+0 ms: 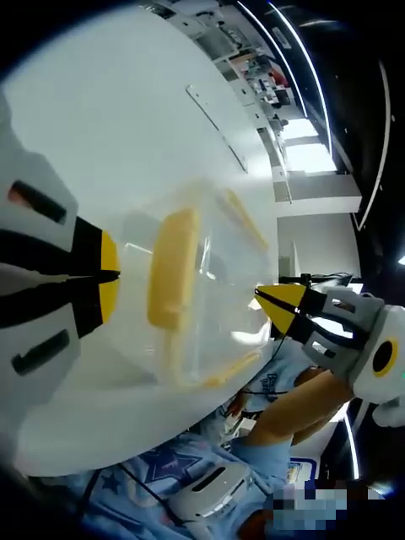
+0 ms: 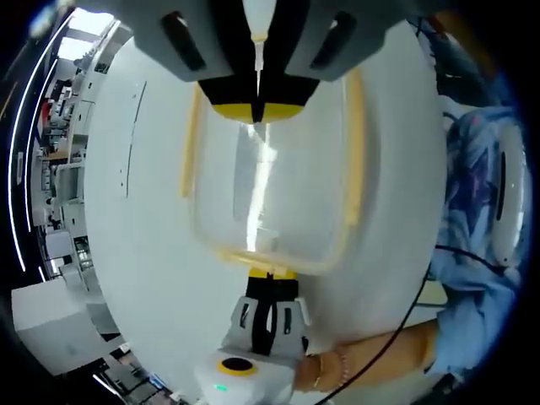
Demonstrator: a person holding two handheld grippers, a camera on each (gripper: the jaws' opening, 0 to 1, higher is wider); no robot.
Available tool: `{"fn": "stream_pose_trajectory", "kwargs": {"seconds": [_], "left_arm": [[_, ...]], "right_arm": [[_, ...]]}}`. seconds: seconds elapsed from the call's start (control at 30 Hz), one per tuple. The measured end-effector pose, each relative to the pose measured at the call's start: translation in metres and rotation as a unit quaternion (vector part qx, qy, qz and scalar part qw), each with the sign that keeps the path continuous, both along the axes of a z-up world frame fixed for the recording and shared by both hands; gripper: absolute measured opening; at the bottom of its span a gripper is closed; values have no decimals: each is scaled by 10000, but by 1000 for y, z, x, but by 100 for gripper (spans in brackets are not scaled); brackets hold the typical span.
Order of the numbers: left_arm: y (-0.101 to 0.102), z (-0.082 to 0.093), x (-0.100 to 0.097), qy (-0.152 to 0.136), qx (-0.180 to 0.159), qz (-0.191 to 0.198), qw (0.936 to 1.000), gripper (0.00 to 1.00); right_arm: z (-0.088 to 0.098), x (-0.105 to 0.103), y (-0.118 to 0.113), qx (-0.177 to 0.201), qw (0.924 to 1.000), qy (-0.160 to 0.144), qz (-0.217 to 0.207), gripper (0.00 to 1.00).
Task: Snap each plastic latch of the storage box into its locked position after aligning the lid with the box until every specified latch is closed and the lid sits flush.
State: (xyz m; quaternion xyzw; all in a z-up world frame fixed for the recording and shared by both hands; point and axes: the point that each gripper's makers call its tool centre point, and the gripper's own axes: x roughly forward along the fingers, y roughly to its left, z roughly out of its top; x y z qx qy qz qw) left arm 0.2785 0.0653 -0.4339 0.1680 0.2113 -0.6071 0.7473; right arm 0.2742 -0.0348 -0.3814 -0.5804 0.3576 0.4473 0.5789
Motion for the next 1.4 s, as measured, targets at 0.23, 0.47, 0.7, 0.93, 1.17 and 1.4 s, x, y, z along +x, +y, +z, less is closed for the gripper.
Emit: {"fn": "stream_pose_trajectory", "kwargs": {"seconds": [0.23, 0.47, 0.7, 0.93, 1.17, 1.4], "left_arm": [[-1, 1, -1, 74, -169, -20, 9998, 0], [-1, -5, 4, 214, -248, 133, 9994, 0], [13, 21, 30, -523, -946, 631, 9921, 0], [27, 53, 49, -696, -1571, 1325, 9762, 0], [18, 122, 41, -1097, -2224, 1491, 9572, 0], [-38, 119, 15, -570, -942, 476, 9928, 0]], "right_arm": [[3, 2, -1, -145, 9999, -33, -9, 0], [5, 3, -2, 108, 9999, 38, -66, 0], [5, 3, 2, -17, 9999, -109, 35, 0], [7, 2, 1, 332, 9993, -147, 98, 0], [7, 1, 2, 614, 9979, -186, 90, 0], [7, 2, 5, 456, 9985, -226, 187, 0]]}}
